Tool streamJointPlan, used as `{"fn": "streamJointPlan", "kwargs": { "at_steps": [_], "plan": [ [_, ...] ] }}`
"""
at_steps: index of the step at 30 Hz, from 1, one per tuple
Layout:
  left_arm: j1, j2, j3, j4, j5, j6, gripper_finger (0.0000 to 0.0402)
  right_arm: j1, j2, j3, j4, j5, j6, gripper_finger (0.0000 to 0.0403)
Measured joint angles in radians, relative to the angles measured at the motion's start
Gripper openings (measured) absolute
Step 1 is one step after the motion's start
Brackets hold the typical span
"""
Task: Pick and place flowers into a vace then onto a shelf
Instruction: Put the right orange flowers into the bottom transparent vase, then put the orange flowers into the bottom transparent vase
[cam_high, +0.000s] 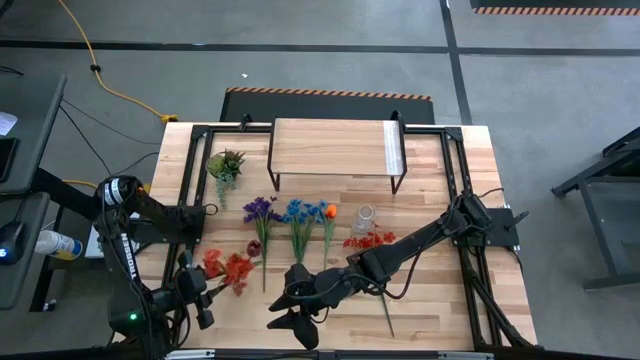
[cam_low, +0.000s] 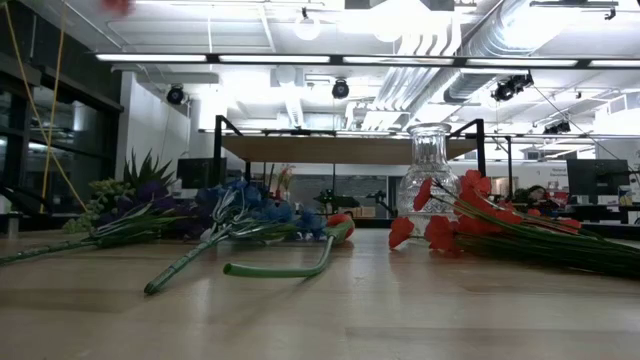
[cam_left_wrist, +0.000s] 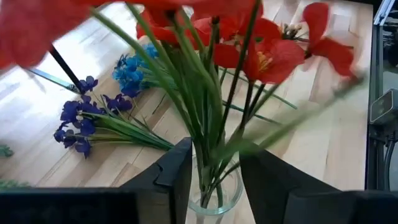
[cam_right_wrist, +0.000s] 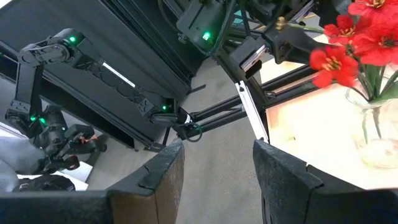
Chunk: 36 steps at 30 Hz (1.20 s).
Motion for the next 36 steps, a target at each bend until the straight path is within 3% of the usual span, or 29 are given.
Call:
{"fn": "streamJointPlan", "kwargs": {
  "at_steps": [4, 10, 18, 26, 30, 36],
  "plan": [
    [0.0, 0.0, 0.0, 0.0, 0.034, 0.0, 0.017, 0.0, 0.0, 0.0, 0.0, 0.0, 0.0, 0.0181],
    [0.0, 0.0, 0.043, -0.008, 0.215, 0.023, 0.0171, -0.001, 0.0, 0.0, -0.008, 0.0, -0.005, 0.0181],
    [0.0, 0.0, 0.154, -0.022, 0.277, 0.11, 0.0172, -0.012, 0.0, 0.0, -0.13, -0.049, 0.033, 0.0181],
    [-0.039, 0.0, 0.236, -0.046, 0.366, 0.105, 0.0172, -0.029, 0.0, 0.0, -0.482, -0.255, 0.217, 0.0181],
    [-0.082, 0.0, 0.267, -0.06, 0.372, 0.053, 0.0172, -0.018, 0.0, 0.0, -0.705, -0.305, 0.235, 0.0181],
    [-0.116, 0.0, 0.283, -0.068, 0.403, -0.032, 0.0172, 0.024, 0.0, 0.0, -0.94, -0.293, 0.234, 0.0181]
  ]
}}
